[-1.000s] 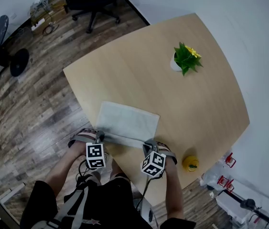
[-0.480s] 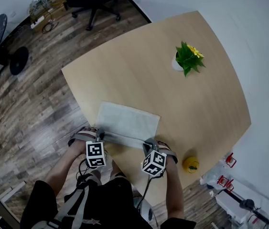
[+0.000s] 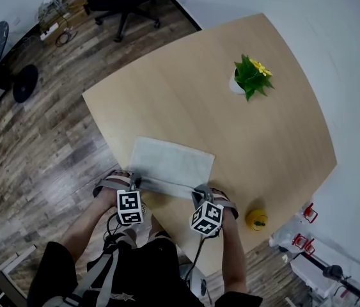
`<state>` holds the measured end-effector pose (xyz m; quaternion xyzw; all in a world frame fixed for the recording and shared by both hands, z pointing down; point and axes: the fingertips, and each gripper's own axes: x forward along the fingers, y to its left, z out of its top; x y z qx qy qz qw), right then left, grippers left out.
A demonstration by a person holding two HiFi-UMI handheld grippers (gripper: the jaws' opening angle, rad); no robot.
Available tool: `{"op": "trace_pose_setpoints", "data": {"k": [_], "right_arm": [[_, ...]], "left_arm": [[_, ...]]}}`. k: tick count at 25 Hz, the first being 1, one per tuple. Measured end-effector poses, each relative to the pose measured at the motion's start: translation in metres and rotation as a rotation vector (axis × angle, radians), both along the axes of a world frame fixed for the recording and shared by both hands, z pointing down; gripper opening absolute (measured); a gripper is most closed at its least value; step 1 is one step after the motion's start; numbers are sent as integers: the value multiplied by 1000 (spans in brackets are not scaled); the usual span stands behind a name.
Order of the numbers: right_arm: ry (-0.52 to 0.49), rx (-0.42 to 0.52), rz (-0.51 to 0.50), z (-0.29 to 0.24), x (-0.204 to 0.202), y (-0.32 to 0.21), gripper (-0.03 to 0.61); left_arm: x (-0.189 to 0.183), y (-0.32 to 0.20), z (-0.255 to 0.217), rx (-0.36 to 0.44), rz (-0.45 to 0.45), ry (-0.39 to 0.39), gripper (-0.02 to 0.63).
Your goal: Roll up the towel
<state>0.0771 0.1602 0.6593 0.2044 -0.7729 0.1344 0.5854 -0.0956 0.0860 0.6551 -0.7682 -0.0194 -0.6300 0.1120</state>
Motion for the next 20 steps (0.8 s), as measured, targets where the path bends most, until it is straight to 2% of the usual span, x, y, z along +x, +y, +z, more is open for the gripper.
{"op": "trace_pose_setpoints", "data": {"k": [4,7,11,20], "right_arm": [[25,36,3,-1,1,-2,44],[42,76,12,-6,3,-7,94],[52,112,20,-16,3,-9,130],[76,181,41,-38,-4,1,140]], "left_arm": [[-1,-2,-2,13,-25,24,35],[-1,-7,-10,37,-37,41,45],[-5,-15,-24,58,-60,64,109],[-13,-10,-48,121,-49,94,118]]}}
